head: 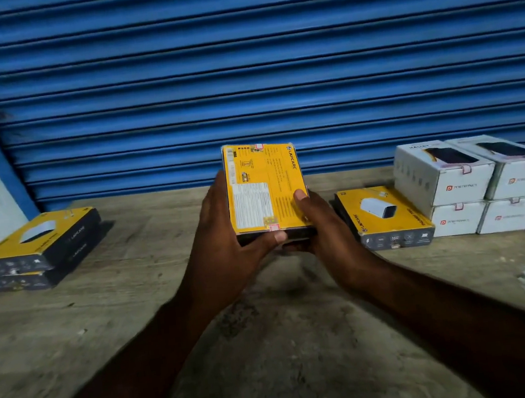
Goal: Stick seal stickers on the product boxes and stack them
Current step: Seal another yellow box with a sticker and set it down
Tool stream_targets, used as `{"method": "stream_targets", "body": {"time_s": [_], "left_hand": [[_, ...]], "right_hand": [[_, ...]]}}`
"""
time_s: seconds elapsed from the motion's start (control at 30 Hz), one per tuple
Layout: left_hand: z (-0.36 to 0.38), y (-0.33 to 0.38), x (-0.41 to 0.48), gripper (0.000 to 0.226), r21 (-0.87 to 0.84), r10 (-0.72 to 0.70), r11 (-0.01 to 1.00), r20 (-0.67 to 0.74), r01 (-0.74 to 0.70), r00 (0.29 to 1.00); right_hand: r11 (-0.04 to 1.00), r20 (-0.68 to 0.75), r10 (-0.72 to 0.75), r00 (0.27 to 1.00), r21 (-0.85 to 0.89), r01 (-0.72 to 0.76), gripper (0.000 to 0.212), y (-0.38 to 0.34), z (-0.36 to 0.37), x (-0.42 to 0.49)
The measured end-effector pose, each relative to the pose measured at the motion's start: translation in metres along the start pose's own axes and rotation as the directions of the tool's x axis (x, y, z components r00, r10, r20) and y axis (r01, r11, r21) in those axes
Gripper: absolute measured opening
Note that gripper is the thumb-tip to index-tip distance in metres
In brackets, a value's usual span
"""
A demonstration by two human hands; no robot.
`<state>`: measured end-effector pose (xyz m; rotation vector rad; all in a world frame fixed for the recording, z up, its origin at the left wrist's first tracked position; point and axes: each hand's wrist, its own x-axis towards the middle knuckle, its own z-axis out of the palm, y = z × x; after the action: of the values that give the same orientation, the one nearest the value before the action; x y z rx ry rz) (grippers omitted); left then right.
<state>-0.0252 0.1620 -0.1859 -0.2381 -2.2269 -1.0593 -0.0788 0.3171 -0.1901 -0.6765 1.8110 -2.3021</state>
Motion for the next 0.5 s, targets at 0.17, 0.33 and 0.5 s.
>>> {"method": "stream_targets", "body": {"time_s": [0.17,0.33,0.5], "left_hand": [[-0.002,0.002,-0.003,0.083,-0.07,-0.018,0.997,0.066,0.022,0.998],[-0.008,-0.005,0.001,0.086,-0.112,-0.034,0.992,0.183,0.055,0.983],[-0.015,-0.004,0.006,0.063,-0.49,-0.203,0.812,0.274,0.318,0.94]], "right_hand": [[0.995,0.079,-0.055,0.995,-0.075,0.061,0.034,-0.005,-0.003,-0.002],[0.966,0.096,-0.127,0.987,-0.214,0.145,0.037,-0.001,-0.009,0.001],[0.902,0.112,-0.174,0.978,-0.381,0.204,0.044,0.0,-0.012,0.004]]}}
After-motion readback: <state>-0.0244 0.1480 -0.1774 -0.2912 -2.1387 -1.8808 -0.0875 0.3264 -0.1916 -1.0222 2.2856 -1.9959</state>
